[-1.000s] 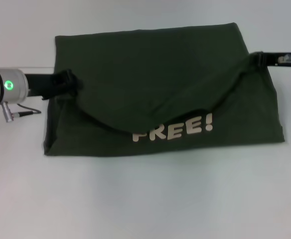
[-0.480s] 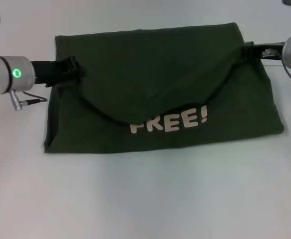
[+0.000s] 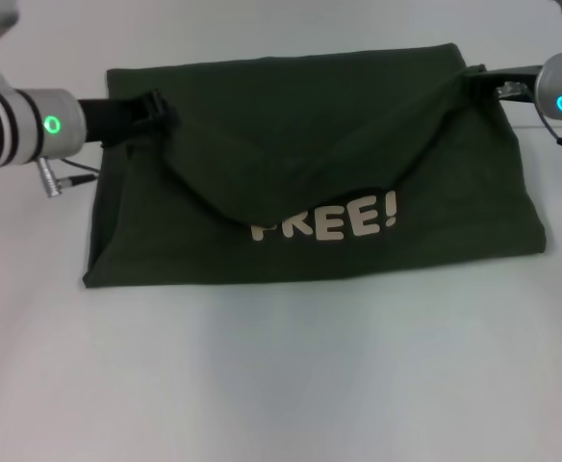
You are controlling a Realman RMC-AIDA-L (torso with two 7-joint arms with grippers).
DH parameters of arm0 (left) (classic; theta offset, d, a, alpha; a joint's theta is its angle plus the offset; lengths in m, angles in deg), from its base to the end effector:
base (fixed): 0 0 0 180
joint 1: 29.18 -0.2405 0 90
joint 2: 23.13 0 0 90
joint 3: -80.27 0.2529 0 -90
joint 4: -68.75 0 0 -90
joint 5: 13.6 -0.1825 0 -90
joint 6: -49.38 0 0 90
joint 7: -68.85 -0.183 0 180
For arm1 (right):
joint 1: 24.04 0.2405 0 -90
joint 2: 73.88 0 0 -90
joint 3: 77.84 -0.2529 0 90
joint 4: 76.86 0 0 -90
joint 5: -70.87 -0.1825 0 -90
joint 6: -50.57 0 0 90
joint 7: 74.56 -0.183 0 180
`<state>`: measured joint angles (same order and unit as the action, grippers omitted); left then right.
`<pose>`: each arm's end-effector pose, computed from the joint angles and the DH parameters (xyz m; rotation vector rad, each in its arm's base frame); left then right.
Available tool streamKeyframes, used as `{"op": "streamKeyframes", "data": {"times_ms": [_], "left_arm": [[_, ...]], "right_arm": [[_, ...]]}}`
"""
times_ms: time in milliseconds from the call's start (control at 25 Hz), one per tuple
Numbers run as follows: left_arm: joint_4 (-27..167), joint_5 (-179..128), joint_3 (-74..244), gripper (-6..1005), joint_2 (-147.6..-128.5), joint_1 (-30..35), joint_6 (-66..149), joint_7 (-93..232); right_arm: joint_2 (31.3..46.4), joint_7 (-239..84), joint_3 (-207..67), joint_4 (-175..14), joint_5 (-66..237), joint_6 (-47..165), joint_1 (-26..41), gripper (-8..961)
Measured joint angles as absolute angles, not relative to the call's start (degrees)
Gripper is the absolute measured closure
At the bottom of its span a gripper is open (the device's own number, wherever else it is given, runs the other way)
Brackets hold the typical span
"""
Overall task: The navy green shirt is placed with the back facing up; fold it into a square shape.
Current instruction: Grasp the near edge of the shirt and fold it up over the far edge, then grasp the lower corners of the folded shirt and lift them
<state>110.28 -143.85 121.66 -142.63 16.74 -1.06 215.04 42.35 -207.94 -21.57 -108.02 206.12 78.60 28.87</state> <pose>-0.2145 0.4612 -0.0011 -1.8841 -1.5545 -0.6173 0.2081 0.5044 0.0021 -1.9663 0.9643 0.2465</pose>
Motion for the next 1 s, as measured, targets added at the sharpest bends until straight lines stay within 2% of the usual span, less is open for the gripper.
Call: {"op": "streamKeyframes", "data": {"times_ms": [240, 400, 560, 640, 800, 880, 1000], "left_arm": [[103.48, -145.62, 122.9, 982, -140.56, 18.99, -0.23, 215.0], [102.21, -145.79, 127.5, 982, -139.69, 19.32, -1.04, 214.83], [105.17, -145.2, 127.77, 837, -138.91, 18.19, -8.21, 215.3], [109.62, -143.64, 124.65, 734, -139.21, 15.68, -13.99, 215.16], [118.57, -138.58, 120.48, 545, -140.71, 8.52, -24.37, 214.6], [119.3, -135.93, 120.09, 458, -140.66, 5.66, -27.55, 212.24], [116.79, -131.98, 118.68, 350, -140.41, 2.16, -30.32, 203.74]], "right_arm": [[42.73, -208.34, -21.35, -105.06, 209.13, 78.81, 29.74, 873], [42.28, -210.38, -21.43, -105.51, 212.58, 81.51, 29.48, 872], [41.55, -215.25, -22.12, -109.15, 216.0, 85.9, 28.68, 871], [41.78, -216.24, -22.54, -115.97, 214.68, 90.61, 25.51, 795], [43.17, -215.72, -23.94, -130.26, 206.98, 100.61, 17.0, 642], [43.3, -214.96, -24.33, -133.63, 201.93, 104.72, 13.28, 394], [43.25, -211.56, -25.87, -133.81, 193.26, 110.24, 8.83, 293]]}}
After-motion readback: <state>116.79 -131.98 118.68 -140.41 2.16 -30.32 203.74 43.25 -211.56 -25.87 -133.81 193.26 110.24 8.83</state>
